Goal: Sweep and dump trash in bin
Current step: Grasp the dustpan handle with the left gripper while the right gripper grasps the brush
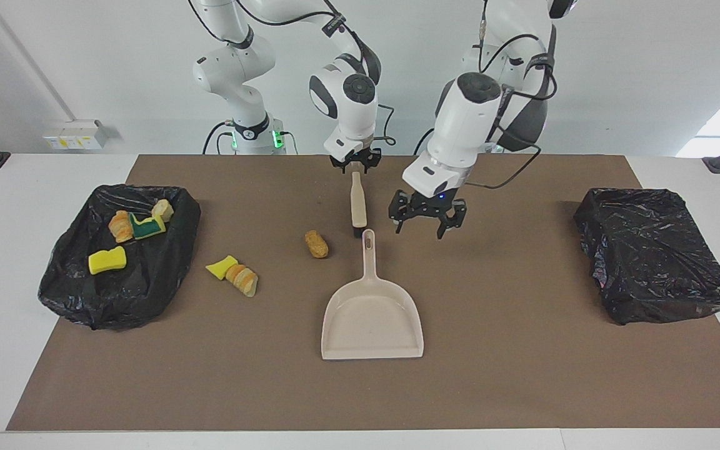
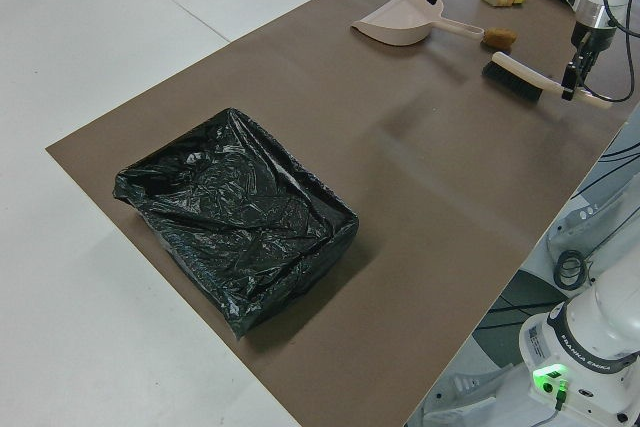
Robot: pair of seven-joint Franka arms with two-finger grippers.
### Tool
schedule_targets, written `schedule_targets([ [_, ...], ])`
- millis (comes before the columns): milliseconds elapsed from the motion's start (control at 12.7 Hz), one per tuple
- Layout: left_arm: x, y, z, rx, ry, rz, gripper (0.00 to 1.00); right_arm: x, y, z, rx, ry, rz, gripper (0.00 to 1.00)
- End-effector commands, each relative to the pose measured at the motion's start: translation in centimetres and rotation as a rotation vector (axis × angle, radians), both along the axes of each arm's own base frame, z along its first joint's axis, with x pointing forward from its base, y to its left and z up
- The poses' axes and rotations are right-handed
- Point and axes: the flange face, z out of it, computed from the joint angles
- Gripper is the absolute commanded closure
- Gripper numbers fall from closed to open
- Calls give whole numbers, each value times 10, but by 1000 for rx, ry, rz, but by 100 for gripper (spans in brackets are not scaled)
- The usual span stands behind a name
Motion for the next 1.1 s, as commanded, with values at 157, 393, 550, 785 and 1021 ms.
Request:
schedule_targets([
  [157,3,-36,-46,-11,-12,-27,0,-4,-2,-2,27,16,-29,69],
  [393,-11,-62,-74,1,17,-34,0,-4,1,0,43,34,-54,100],
  [550,-12,-66,-73,-17,-3,-28,0,-3,1,3,43,37,-49,100],
  [785,-13,-67,-87,-5,14,-28,0,3,-15,30,27,97,3,100],
  [1021,-10,-67,-87,-1,7,-29,0,25,-69,52,29,138,10,100],
])
